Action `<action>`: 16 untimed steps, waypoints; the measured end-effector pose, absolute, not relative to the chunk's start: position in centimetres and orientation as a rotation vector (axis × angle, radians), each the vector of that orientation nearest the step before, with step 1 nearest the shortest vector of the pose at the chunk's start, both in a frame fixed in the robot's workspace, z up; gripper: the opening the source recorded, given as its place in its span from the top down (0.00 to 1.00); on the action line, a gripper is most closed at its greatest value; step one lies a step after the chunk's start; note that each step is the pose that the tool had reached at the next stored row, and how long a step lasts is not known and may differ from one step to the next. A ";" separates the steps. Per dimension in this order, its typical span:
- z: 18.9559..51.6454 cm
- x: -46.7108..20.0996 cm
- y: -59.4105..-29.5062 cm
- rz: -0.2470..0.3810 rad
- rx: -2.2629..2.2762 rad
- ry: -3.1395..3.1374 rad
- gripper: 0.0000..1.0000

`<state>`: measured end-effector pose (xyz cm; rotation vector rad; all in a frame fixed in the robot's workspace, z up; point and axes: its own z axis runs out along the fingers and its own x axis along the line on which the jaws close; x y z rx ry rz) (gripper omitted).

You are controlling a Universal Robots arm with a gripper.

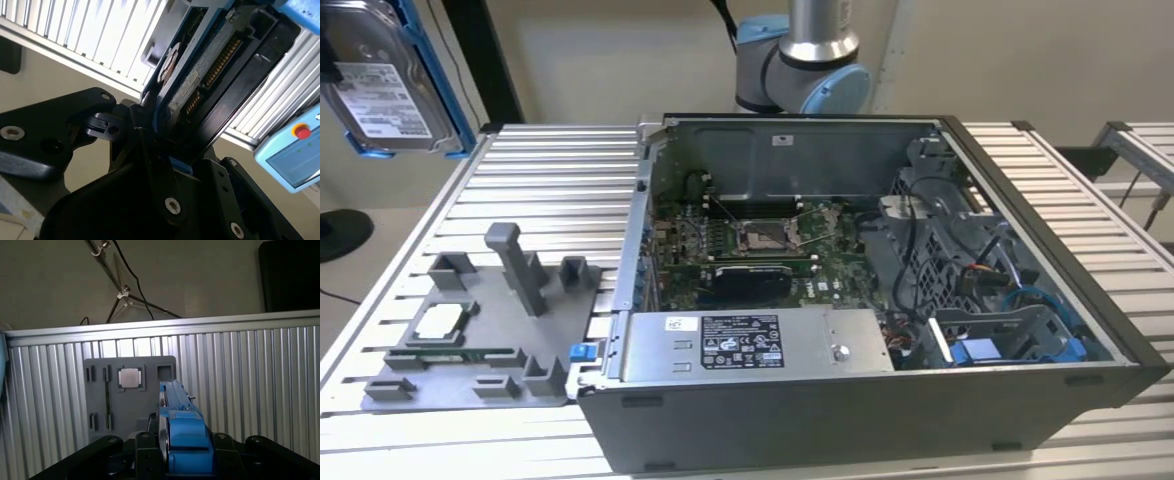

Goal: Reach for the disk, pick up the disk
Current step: 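Pick up the disk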

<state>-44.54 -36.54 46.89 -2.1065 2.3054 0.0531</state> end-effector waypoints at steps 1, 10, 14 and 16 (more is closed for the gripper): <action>47.0 -44.5 -36.5 0.053 -2.106 2.305 1.00; 48.2 -44.5 -36.5 0.053 -2.106 2.305 1.00; 48.7 -44.5 -36.5 0.053 -2.106 2.305 1.00; 48.9 -44.5 -36.5 0.054 -2.107 2.305 1.00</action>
